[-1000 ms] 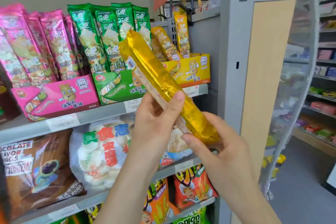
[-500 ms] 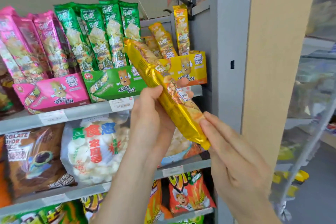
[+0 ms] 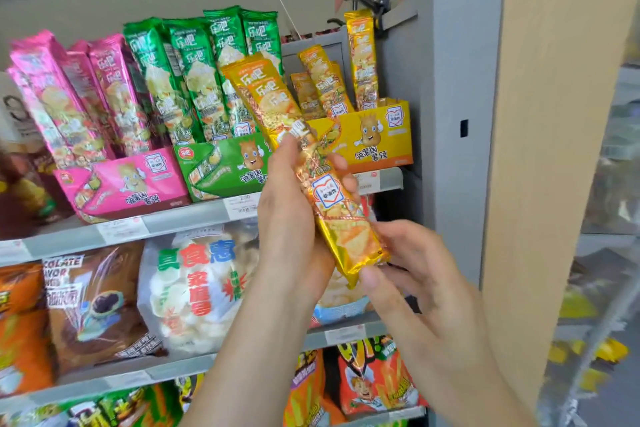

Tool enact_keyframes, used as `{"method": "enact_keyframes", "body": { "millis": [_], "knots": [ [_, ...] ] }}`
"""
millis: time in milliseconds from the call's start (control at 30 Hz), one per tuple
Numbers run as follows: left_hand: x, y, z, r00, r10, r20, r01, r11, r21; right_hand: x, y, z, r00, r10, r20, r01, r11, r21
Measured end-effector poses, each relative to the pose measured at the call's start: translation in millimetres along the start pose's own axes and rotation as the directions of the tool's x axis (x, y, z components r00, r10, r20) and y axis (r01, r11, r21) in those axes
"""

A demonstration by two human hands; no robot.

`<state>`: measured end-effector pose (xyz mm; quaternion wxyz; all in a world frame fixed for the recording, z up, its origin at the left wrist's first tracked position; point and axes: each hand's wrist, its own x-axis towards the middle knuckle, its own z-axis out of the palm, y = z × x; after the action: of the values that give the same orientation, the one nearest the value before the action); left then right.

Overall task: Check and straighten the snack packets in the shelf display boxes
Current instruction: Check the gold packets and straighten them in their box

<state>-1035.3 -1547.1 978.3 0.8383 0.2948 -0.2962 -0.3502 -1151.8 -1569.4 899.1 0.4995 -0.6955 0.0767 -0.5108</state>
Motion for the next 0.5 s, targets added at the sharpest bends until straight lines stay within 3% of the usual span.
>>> {"method": "enact_keyframes", "body": {
  "millis": [100, 233, 367, 500],
  "knots": [
    [-1.3, -3.2, -0.1, 0.999, -0.015, 0.043, 0.014, 0.999, 0.039, 2.6, -0.3, 5.3, 0.988, 0.154, 0.018, -0.155, 0.976, 0.154],
    [1.3, -4.5, -0.6, 0.999, -0.021, 0.045, 0.019, 0.999, 0.033, -1.2, -2.0, 10.9, 0.977, 0.21, -0.035, -0.192, 0.942, 0.276],
    [6.4, -6.2, 0.0, 1.0, 0.008, 0.022, -0.009, 0.999, 0.046, -2.0, -1.3, 12.0, 0.965, 0.235, -0.114, -0.196, 0.94, 0.278],
    [14.4, 1.8, 1.7, 1.0, 0.002, 0.003, -0.003, 0.992, 0.123, -2.0, -1.3, 10.5, 0.982, 0.143, -0.122, -0.122, 0.979, 0.164]
  ]
}}
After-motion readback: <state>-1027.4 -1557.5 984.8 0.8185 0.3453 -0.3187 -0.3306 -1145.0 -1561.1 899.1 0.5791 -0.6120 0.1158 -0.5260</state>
